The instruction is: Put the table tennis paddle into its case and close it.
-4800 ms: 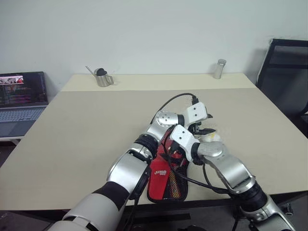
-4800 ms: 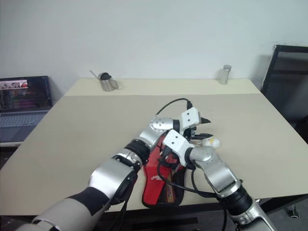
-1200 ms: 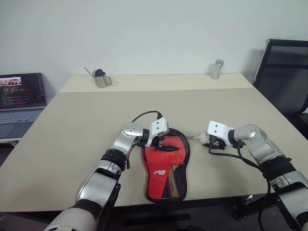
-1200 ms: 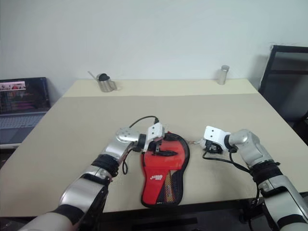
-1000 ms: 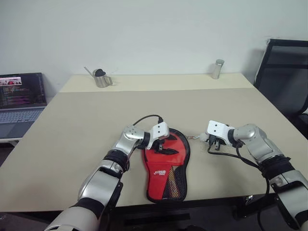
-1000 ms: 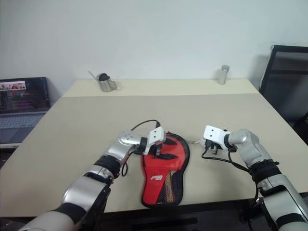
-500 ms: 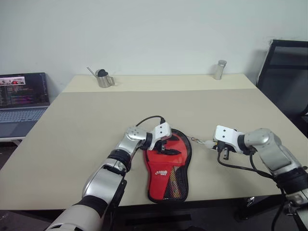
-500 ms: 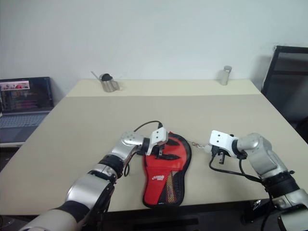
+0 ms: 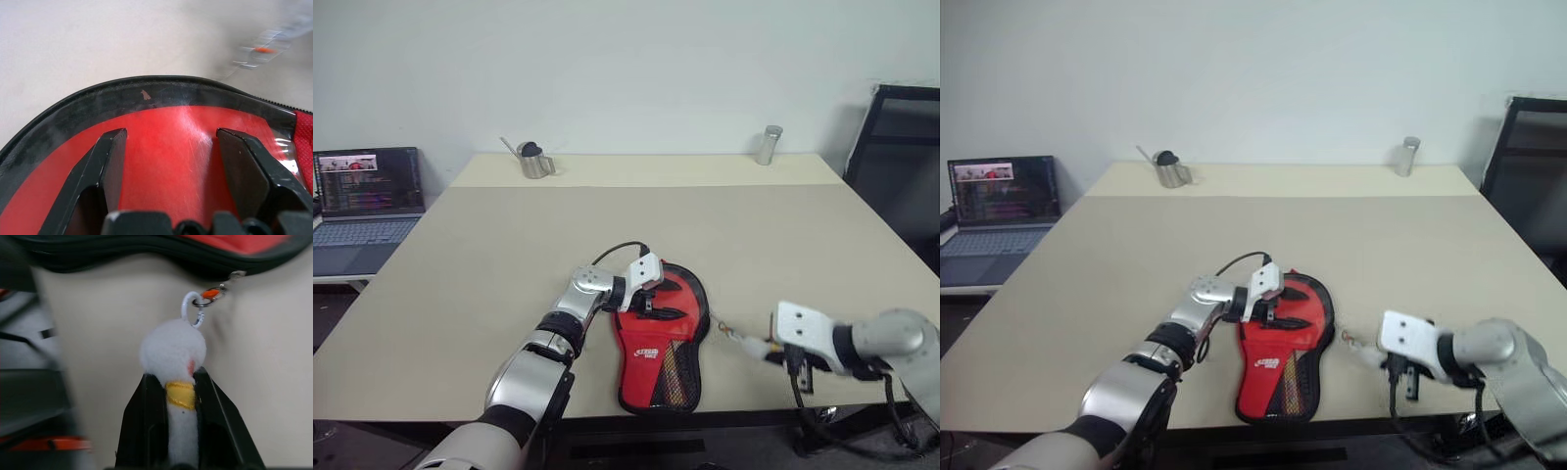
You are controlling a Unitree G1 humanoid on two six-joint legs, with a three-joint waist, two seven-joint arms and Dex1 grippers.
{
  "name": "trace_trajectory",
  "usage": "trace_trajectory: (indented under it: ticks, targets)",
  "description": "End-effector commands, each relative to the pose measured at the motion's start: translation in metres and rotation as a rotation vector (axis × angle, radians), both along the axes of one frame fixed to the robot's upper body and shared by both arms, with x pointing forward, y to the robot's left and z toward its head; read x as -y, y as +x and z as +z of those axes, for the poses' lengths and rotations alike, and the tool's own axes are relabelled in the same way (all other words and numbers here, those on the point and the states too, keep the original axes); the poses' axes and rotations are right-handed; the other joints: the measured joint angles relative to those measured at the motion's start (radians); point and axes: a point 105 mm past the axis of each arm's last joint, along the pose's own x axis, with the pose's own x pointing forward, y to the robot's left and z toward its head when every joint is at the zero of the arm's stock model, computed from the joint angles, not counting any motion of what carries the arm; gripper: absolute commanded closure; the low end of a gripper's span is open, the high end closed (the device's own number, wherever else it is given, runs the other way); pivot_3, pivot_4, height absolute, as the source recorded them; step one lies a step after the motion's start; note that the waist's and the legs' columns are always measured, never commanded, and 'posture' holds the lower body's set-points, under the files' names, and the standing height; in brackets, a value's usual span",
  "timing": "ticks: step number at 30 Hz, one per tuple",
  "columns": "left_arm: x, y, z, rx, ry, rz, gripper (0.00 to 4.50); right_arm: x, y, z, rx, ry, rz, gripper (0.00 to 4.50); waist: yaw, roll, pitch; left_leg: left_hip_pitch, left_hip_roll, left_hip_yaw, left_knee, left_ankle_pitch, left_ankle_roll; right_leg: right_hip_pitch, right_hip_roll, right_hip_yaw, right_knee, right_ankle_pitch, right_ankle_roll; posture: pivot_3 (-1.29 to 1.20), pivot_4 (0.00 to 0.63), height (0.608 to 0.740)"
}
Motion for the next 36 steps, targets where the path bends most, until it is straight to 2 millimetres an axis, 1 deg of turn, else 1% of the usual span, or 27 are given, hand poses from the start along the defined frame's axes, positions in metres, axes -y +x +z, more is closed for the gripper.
trace_trajectory:
  ticks: [1, 4, 7, 10, 14, 19, 25, 30, 36]
  targets:
    - [-0.002, -0.013, -0.033, -0.106, 0.08, -0.008, 1.33, -0.007, -0.019, 0.01, 0.013, 0.004, 0.024, 4.3, -0.001, 0.002, -0.003, 0.0, 0.0, 0.0, 0.0, 0.0, 0.0, 0.0, 0.0, 0.0, -0.001, 0.0, 0.0, 0.0, 0.15, 0.74]
    - [0.001, -0.014, -0.033, -0.108, 0.079, -0.019, 1.33, -0.014, -0.038, 0.004, -0.048, 0.033, 0.017, 4.3, 0.001, 0.003, -0.007, -0.001, 0.0, -0.004, 0.0, 0.0, 0.0, 0.004, 0.0, -0.003, -0.007, 0.0, 0.001, 0.0, 0.15, 0.74]
    - [0.005, -0.014, -0.032, -0.108, 0.082, -0.027, 1.33, -0.017, -0.048, 0.004, -0.077, 0.044, 0.02, 4.3, 0.002, 0.003, -0.009, -0.001, -0.001, -0.004, 0.0, -0.002, -0.001, 0.006, 0.0, -0.003, -0.009, 0.0, 0.001, 0.0, 0.15, 0.74]
    - [0.008, -0.014, -0.031, -0.106, 0.085, -0.036, 1.33, -0.021, -0.064, 0.0, -0.141, 0.057, 0.041, 4.3, 0.007, 0.003, -0.009, -0.001, -0.003, -0.005, 0.0, -0.003, -0.001, 0.007, -0.001, -0.003, -0.011, 0.0, 0.001, 0.0, 0.15, 0.74]
    - [0.013, -0.014, -0.03, -0.103, 0.087, -0.044, 1.33, -0.022, -0.077, -0.006, -0.204, 0.078, 0.056, 4.3, 0.014, 0.003, -0.01, -0.002, -0.006, -0.005, 0.0, -0.004, 0.0, 0.009, -0.003, -0.003, -0.014, 0.0, 0.001, 0.0, 0.15, 0.74]
    - [0.02, -0.014, -0.028, -0.099, 0.09, -0.051, 1.33, -0.025, -0.094, -0.013, -0.276, 0.117, 0.07, 4.31, 0.02, 0.002, -0.01, -0.002, -0.012, -0.005, 0.0, -0.006, 0.003, 0.01, -0.01, -0.003, -0.014, -0.001, 0.003, 0.0, 0.15, 0.74]
    - [0.029, -0.015, -0.028, -0.087, 0.096, -0.058, 1.33, -0.032, -0.114, -0.014, -0.369, 0.172, 0.091, 4.31, 0.021, 0.002, -0.011, -0.001, -0.015, -0.005, 0.001, -0.007, 0.004, 0.013, -0.014, -0.004, -0.017, 0.001, 0.009, 0.0, 0.15, 0.74]
    - [0.034, -0.014, -0.026, -0.074, 0.093, -0.057, 1.33, -0.038, -0.118, -0.011, -0.389, 0.189, 0.088, 4.31, 0.021, 0.0, -0.014, -0.001, -0.014, -0.005, 0.001, -0.007, 0.004, 0.015, -0.014, -0.004, -0.022, 0.003, 0.013, 0.0, 0.15, 0.74]
    - [0.033, -0.012, -0.024, -0.062, 0.085, -0.046, 1.33, -0.04, -0.109, -0.008, -0.326, 0.171, 0.062, 4.31, 0.022, -0.001, -0.015, -0.003, -0.015, -0.004, 0.001, -0.007, 0.005, 0.015, -0.014, -0.003, -0.024, 0.004, 0.015, 0.0, 0.15, 0.74]
